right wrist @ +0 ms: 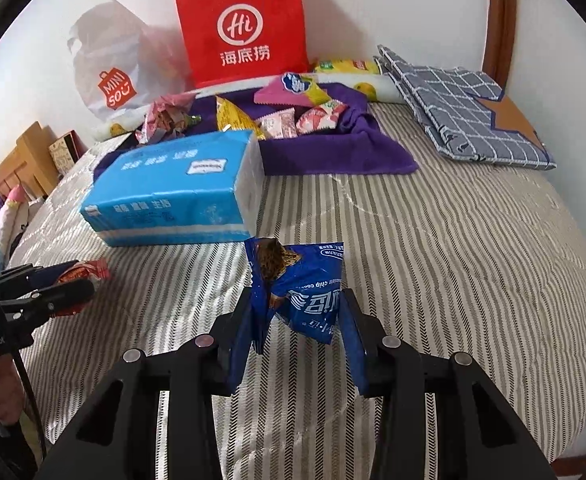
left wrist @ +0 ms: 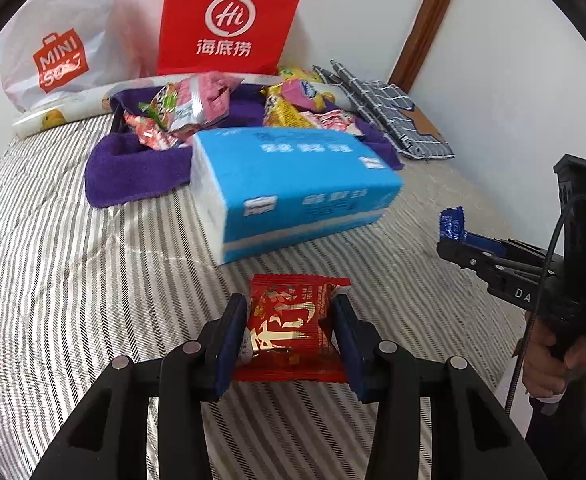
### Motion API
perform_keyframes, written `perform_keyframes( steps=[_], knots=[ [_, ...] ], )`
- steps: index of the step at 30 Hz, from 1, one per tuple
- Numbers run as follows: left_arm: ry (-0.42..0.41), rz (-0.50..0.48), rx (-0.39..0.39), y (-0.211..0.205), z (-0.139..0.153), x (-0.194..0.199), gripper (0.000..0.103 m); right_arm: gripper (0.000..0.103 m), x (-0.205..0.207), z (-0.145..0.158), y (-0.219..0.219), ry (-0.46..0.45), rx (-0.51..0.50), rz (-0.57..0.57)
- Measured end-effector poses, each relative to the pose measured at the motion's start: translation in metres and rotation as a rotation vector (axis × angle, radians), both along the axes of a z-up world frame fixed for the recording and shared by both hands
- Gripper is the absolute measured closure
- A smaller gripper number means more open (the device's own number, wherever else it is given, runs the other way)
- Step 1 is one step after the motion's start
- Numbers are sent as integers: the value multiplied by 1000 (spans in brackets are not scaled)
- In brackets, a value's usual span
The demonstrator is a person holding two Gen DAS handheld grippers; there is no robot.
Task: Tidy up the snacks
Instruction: 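Carry the red packet and blue snack bag over the purple towel with both tools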
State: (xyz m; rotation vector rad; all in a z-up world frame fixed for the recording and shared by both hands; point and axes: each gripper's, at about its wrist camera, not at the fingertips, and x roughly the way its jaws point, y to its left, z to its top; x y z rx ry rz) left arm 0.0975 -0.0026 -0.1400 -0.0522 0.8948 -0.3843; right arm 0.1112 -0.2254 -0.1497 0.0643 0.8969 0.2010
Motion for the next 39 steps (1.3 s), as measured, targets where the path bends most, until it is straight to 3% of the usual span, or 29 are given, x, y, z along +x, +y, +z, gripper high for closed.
perform_keyframes(
  steps=[18,39],
  knots=[
    [-86,-1,-29,-16,67,8,61,62,-3,65,0,-116,19,30],
    [-171,82,-23,0,135,63,61,62,67,127,7,-213,22,57]
  ],
)
